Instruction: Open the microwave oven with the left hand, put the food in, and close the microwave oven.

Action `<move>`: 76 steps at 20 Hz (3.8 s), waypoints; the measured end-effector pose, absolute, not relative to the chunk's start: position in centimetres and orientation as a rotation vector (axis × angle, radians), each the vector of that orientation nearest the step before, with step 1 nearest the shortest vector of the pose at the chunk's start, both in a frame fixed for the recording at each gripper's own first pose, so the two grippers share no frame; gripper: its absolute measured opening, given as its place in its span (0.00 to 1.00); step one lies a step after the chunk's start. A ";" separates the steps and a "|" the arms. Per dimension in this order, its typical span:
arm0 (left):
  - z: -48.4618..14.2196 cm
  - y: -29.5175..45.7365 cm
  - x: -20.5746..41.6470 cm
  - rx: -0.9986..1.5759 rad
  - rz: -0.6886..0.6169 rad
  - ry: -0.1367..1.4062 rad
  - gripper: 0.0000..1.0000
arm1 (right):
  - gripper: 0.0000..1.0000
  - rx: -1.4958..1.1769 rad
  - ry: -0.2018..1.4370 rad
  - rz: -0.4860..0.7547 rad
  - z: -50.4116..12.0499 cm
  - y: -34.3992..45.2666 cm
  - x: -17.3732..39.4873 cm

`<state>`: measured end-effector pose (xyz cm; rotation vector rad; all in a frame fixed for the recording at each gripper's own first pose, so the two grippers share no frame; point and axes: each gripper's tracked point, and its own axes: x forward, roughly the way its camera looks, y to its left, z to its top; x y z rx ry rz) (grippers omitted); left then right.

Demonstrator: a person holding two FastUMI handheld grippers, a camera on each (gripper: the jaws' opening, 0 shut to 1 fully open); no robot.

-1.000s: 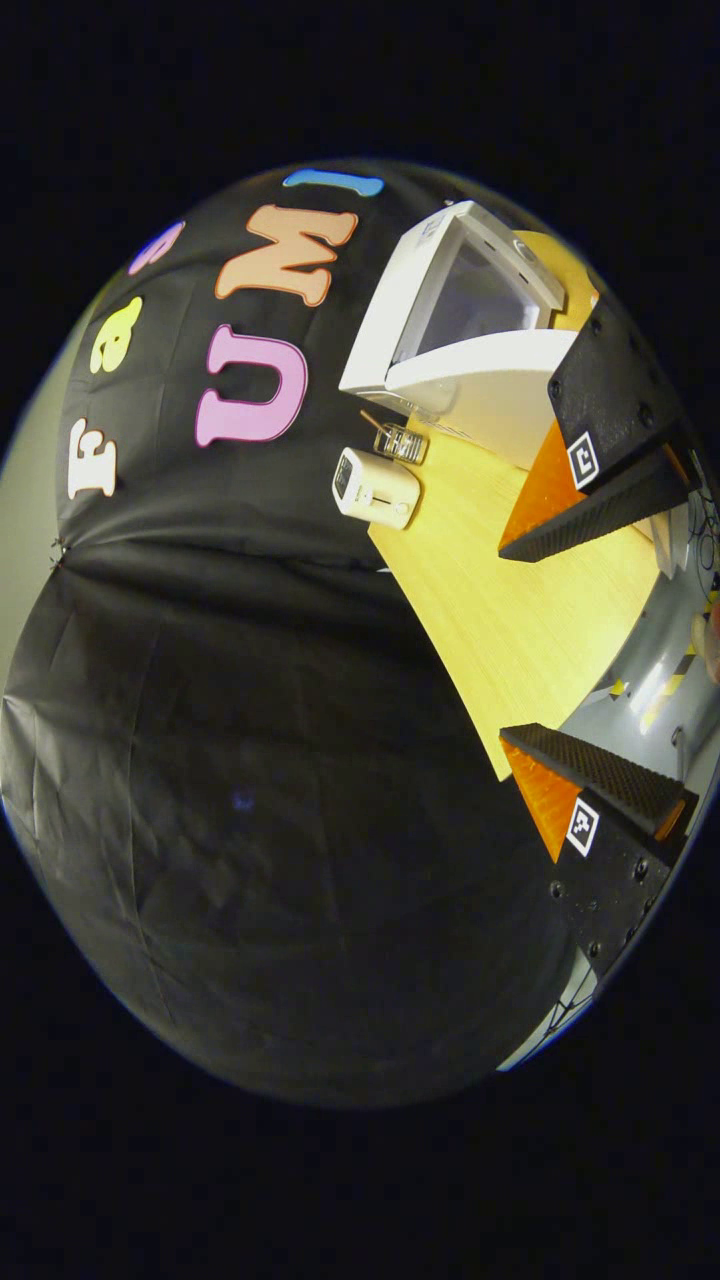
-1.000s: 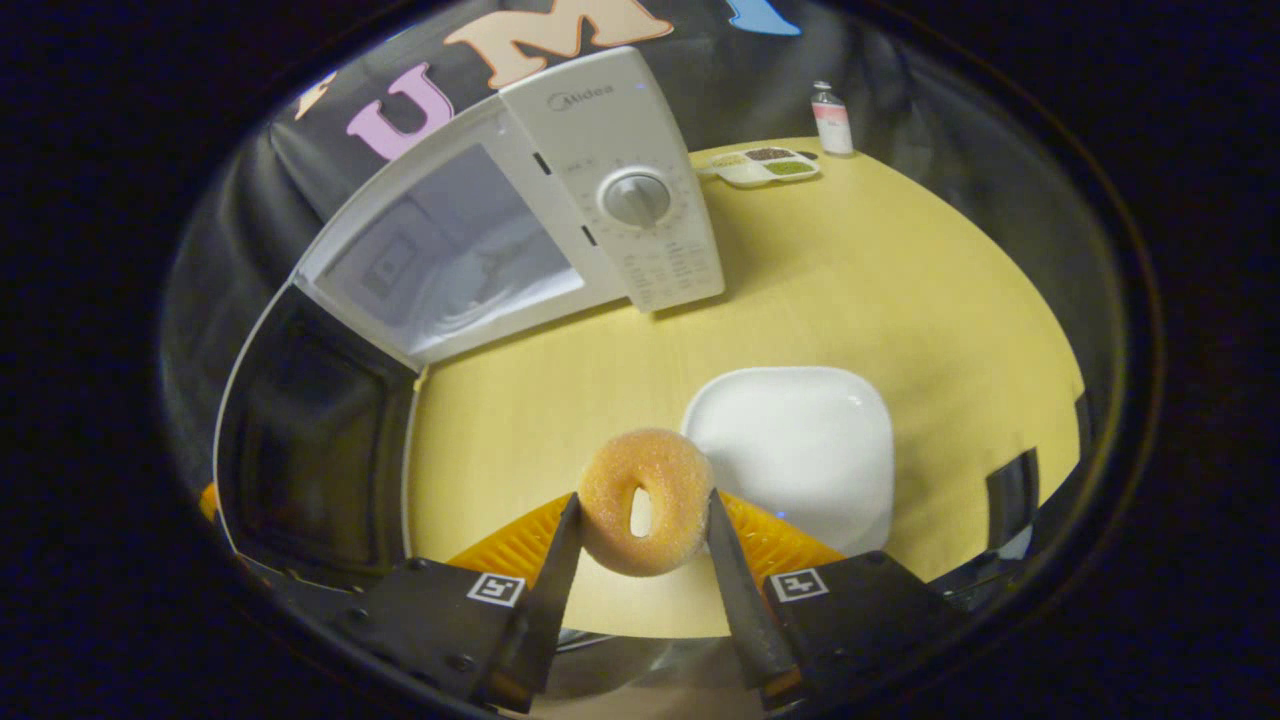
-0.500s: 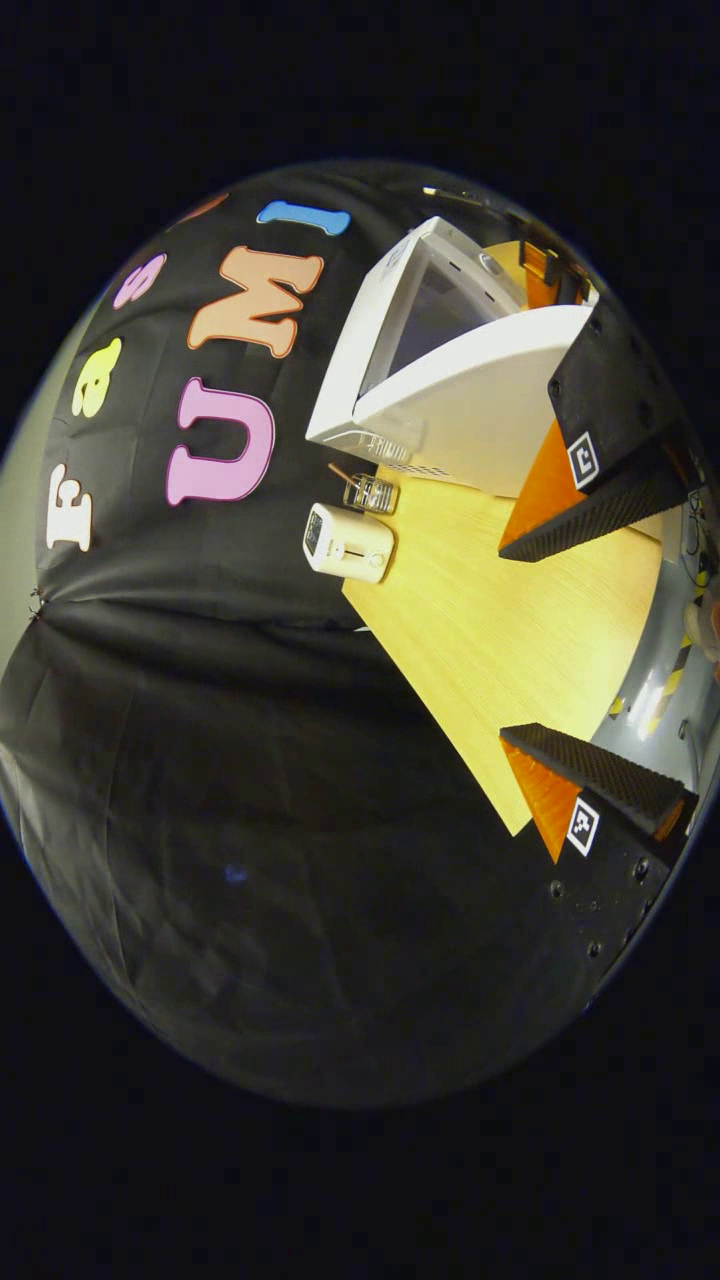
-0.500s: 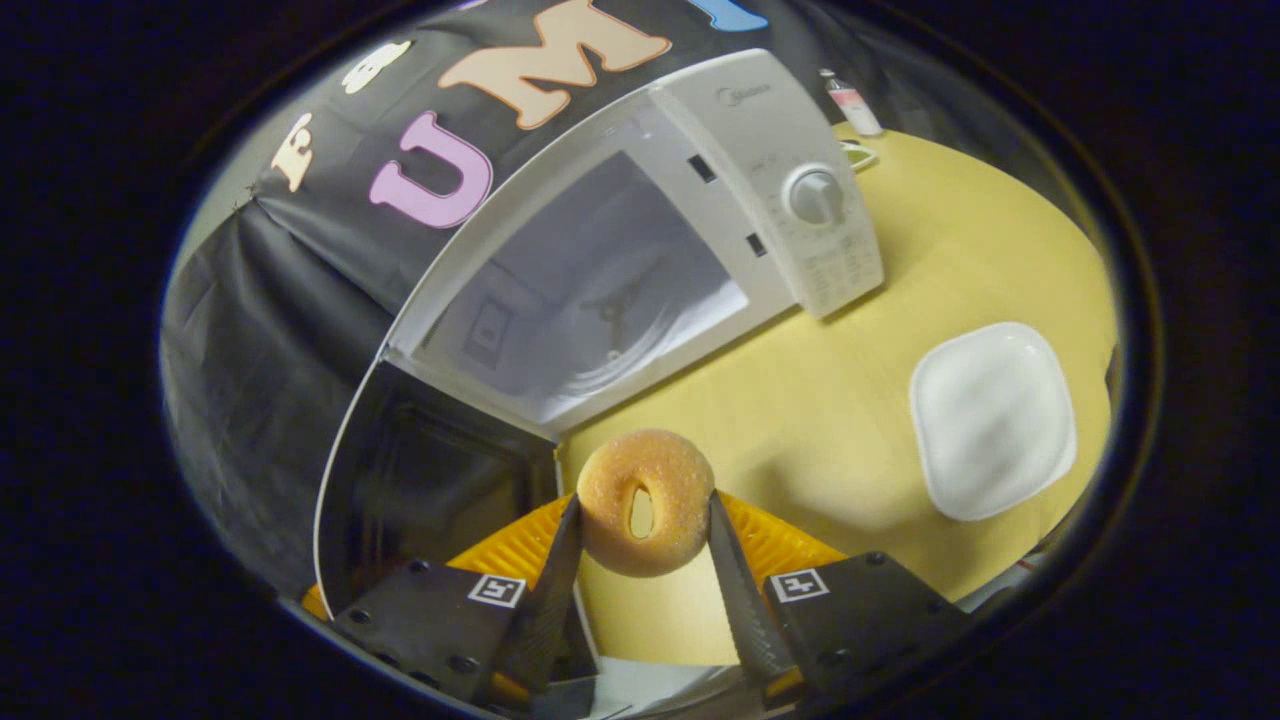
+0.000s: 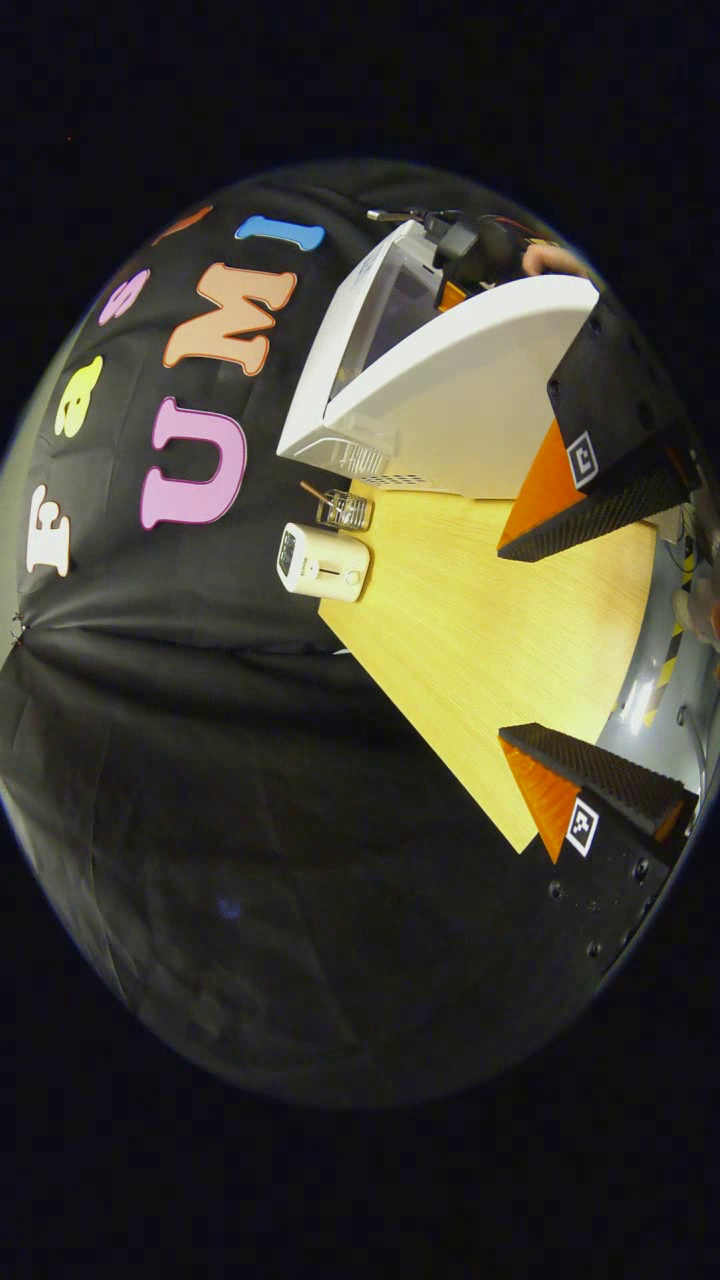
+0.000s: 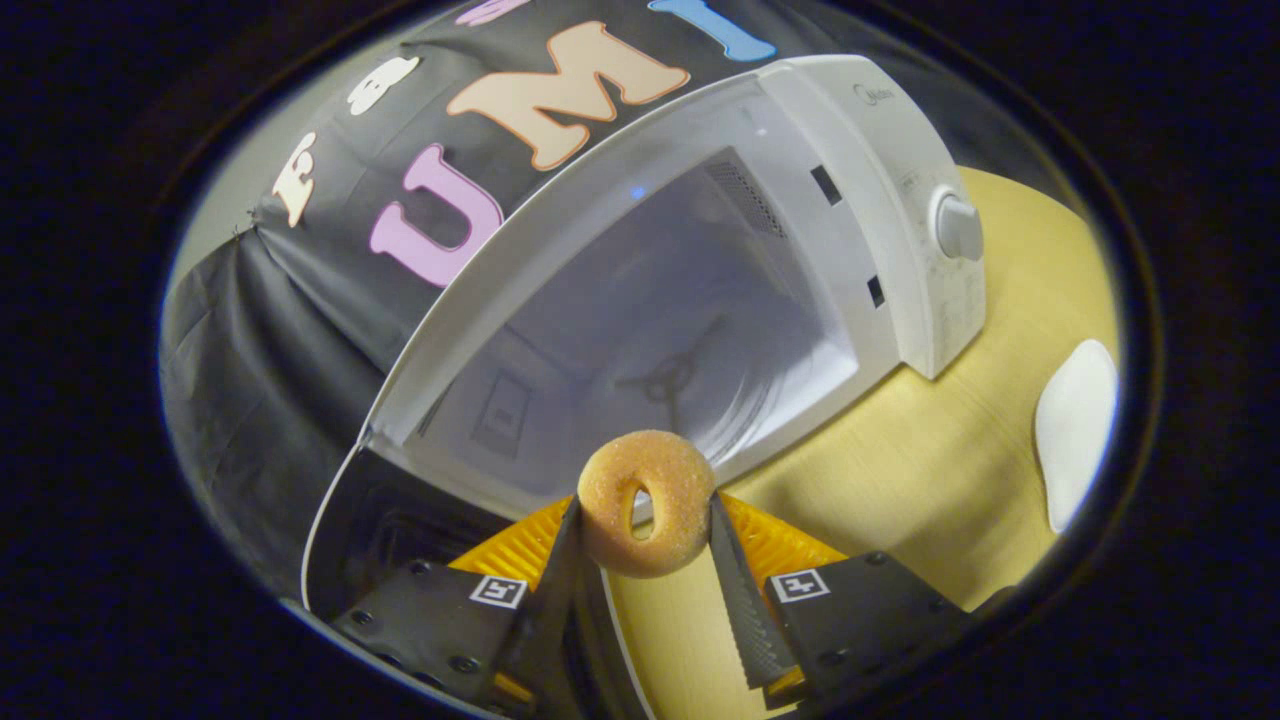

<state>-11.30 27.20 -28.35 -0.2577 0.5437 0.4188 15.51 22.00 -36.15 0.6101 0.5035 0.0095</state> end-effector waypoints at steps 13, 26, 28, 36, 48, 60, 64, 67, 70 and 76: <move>-29.5 28.0 -11.1 -0.267 0.417 0.581 0.96 | 0.66 0.580 0.374 -0.173 -37.3 20.9 23.9; -29.6 27.1 -11.4 -0.285 0.412 0.583 0.95 | 0.99 0.447 0.346 -0.132 -34.5 19.4 21.4; -29.3 26.4 -11.2 -0.278 0.382 0.580 0.92 | 0.99 0.389 0.327 -0.100 -32.9 19.3 20.1; -29.3 24.6 -11.2 -0.246 0.302 0.575 0.67 | 0.91 0.206 0.287 0.045 -26.6 19.5 13.2; -28.6 20.9 -11.7 -0.142 0.173 0.608 0.02 | 0.91 0.082 0.312 -0.009 -22.5 12.8 4.6; -26.2 13.2 -12.4 -0.116 0.074 0.605 0.00 | 0.91 0.056 0.267 -0.055 -15.8 5.9 -0.1; -25.4 9.7 -11.6 -0.151 0.059 0.589 0.00 | 0.91 0.038 0.253 -0.063 -14.4 3.4 -0.8; -25.0 6.4 -10.8 -0.161 0.038 0.583 0.00 | 0.91 0.026 0.259 -0.064 -14.0 1.6 -1.0; -24.3 3.4 -9.6 -0.168 0.015 0.564 0.00 | 0.91 0.027 0.275 -0.076 -13.8 -0.5 -1.5; -23.2 -2.9 -6.3 -0.171 -0.050 0.521 0.00 | 0.92 0.030 0.264 -0.093 -12.6 -4.5 -2.1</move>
